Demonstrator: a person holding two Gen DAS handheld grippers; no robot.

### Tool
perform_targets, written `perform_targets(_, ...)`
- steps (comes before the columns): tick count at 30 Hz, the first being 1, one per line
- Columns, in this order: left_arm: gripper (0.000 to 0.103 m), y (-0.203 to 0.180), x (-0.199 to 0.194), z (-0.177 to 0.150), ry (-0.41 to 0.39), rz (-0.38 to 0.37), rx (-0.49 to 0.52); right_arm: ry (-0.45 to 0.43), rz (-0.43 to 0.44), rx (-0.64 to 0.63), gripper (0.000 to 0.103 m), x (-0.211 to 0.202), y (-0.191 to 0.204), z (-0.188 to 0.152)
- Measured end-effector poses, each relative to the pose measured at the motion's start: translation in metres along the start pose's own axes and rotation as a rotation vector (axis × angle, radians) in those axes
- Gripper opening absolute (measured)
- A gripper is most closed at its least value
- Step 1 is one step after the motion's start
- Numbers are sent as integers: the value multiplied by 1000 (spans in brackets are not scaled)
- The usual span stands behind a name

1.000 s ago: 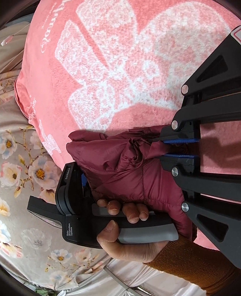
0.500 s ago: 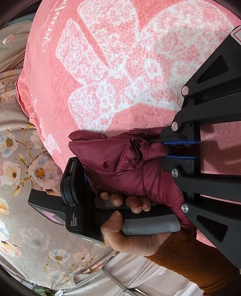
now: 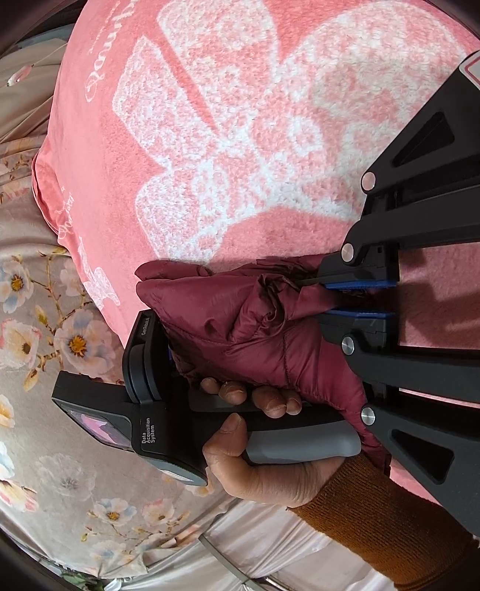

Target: Fold large clothes

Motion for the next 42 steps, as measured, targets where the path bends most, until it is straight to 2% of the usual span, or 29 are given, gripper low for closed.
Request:
perform_targets(3, 21, 0, -2, 1, 2, -14, -9, 13, 22, 17, 5, 1, 2, -1)
perform_targets(5, 22, 3, -9, 2, 4, -52, -34, 25, 24, 14, 8, 0, 3, -1)
perform_targets(7, 25, 11, -24, 2, -8, -109, -91, 27, -12, -15, 18, -7, 6, -2)
perform_targets(9, 42, 22, -49, 1, -35, -159, -151, 21, -78, -36, 46, -14, 4, -2)
perform_targets(10, 51, 26, -58, 0, -50, -160, -161, 17, -96, -39, 46, -18, 3, -2)
perform_targets(13, 53, 44, -90, -5, -91, -141, -165, 2, -65, -24, 46, -32, 5, 2)
perform_targets(16, 58, 64, -114, -15, -91, -117, -175, -33, -29, -2, 47, -46, 10, 23)
perform_targets(18, 58, 73, -123, -20, -93, -108, -185, -55, -21, -5, 48, -48, 16, 41)
perform_targets(22, 58, 78, -131, -29, -85, -90, -194, -66, -14, -4, 48, -31, 19, 72)
perform_targets(24, 58, 75, -131, -27, -88, -71, -178, -33, -11, 36, 47, -15, 12, 80)
perform_targets(26, 58, 69, -132, -19, -97, -45, -152, 9, 3, 47, 43, -4, 12, 75)
perform_targets(29, 58, 55, -127, -4, -90, -34, -98, 24, 20, 59, 38, -3, 12, 58)
perform_targets(32, 58, 35, -107, 8, -52, -8, -29, 49, 47, 73, 39, -2, 10, 35)
perform_targets(35, 58, 14, -80, 12, 2, -14, 12, 60, 40, 39, 38, -1, 15, 26)
perform_targets(39, 56, 3, -48, 10, 49, 3, 7, 24, 17, 8, 14, -9, 14, 25)
perform_targets(42, 56, 4, -34, 7, 51, 46, 11, 12, 36, 19, 10, -9, 11, 25)
Point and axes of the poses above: each gripper's, at about its wrist camera, not at the fingertips, and x roughly the way its jaws point, y to its left, z to its top, the point moved 10 cm from there along x, roughly the way its jaws point, and after that the axes turned 8 degrees about y, right-handed, at the moved point
